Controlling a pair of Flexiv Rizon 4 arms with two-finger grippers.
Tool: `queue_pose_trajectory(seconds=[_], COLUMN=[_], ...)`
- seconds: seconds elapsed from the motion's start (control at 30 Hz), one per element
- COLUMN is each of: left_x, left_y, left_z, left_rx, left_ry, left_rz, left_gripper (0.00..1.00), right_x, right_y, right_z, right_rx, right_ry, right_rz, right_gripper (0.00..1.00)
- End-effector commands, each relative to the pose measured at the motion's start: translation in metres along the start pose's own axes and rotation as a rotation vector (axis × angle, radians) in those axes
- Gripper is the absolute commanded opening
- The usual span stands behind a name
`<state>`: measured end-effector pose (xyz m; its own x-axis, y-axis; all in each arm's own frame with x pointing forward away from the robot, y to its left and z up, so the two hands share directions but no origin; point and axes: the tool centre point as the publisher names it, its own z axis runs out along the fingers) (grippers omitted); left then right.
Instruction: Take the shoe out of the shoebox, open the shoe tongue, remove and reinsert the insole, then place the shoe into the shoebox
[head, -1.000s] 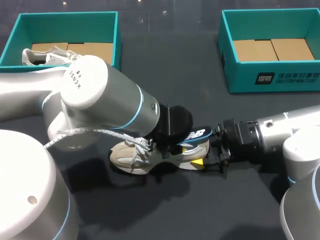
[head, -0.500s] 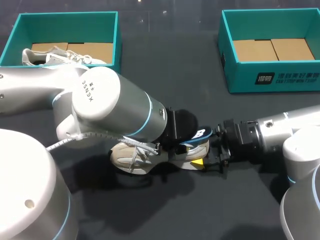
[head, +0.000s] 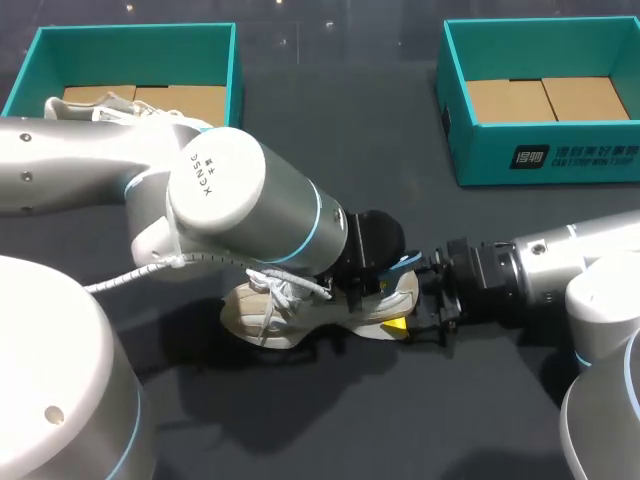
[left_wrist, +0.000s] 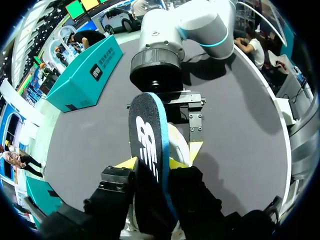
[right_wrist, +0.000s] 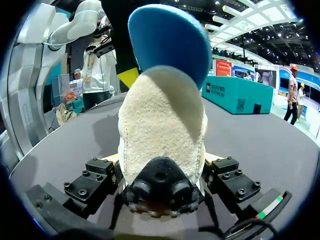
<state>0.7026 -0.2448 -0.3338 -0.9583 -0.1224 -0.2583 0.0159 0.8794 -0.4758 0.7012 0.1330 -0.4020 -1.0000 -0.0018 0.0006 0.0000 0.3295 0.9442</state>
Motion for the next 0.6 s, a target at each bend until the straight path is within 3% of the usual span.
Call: queue_pose_trajectory(seconds=[0.03, 0.07, 0.33, 0.6], left_x=[-0.007, -0.008, -0.013, -0.02], left_y=[0.002, 0.003, 0.002, -0.024], left_z=[0.0, -0.001, -0.015, -0.038], left_rx=[0.004, 0.008, 0.049, 0.087], left_ry=[0.017, 0.025, 0.107, 0.248], left_rz=[-0.006, -0.008, -0.019, -0.069], left_gripper=[0.07, 0.0, 0.0, 0.0], right_x=[0.002, 0.002, 0.002, 0.002], right_y=[0.0, 0.0, 0.0, 0.0], right_z=[0.001, 0.001, 0.001, 0.001], right_rx=[0.003, 0.003, 0.003, 0.003], right_ry=[-0.002, -0.002, -0.002, -0.002], right_rz=[0.0, 0.0, 0.0, 0.0], right_gripper=[0.0, 0.0, 0.0, 0.0])
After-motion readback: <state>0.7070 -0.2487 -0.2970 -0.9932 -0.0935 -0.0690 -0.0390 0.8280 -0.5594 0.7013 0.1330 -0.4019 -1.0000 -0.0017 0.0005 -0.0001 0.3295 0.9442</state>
